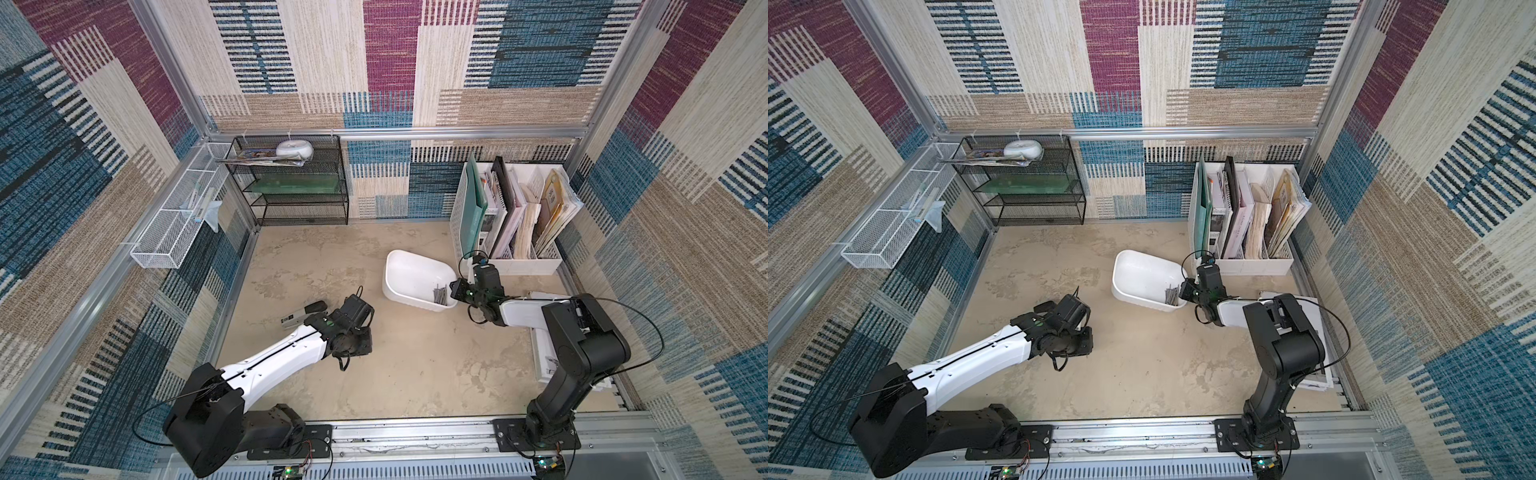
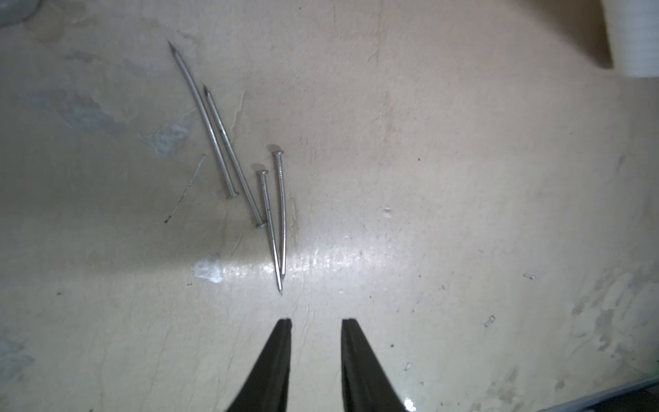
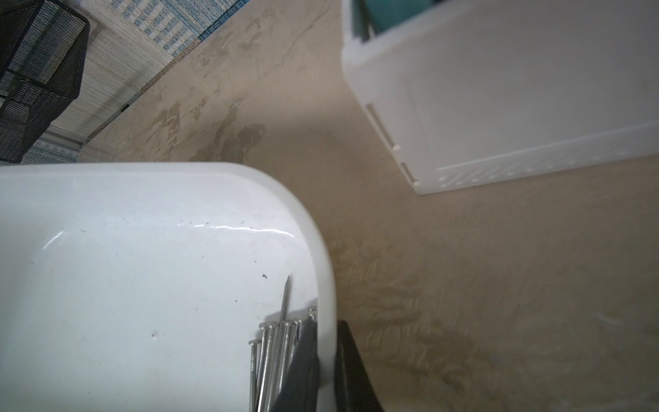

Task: Put the nails on the desktop into the storage box
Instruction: Adjust the nail at the center of the board, then pick up the nail from the center of the board.

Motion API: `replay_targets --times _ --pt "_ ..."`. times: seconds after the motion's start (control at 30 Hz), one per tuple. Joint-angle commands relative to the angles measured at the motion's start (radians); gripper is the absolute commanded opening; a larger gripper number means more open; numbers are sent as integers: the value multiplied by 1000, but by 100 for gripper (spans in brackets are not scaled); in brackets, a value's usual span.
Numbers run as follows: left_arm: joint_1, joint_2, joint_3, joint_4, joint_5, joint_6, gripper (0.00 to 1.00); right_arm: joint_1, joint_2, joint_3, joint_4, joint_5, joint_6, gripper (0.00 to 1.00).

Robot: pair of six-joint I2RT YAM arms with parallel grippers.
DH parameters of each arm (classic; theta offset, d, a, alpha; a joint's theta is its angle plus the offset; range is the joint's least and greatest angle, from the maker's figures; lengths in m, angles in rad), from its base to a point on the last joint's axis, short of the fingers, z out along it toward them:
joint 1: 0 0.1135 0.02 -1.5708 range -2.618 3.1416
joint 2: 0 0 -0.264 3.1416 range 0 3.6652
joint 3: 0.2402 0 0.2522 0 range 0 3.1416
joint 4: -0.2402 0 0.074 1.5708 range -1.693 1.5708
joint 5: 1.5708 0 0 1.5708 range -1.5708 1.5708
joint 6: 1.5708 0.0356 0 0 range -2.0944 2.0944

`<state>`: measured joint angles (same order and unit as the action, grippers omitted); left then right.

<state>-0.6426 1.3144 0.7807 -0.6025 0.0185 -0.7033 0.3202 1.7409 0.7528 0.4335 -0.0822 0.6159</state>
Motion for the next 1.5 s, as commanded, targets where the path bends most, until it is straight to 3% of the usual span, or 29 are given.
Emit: replay_targets --times 0.0,0.93,1.47 --pt "2 42 9 -21 -11 2 28 1 6 4 -35 10 -8 0" --pt "9 258 160 -19 -80 51 23 1 12 1 -38 9 -28 0" --pt "38 324 141 6 -77 59 22 -3 24 -8 -24 1 -22 0"
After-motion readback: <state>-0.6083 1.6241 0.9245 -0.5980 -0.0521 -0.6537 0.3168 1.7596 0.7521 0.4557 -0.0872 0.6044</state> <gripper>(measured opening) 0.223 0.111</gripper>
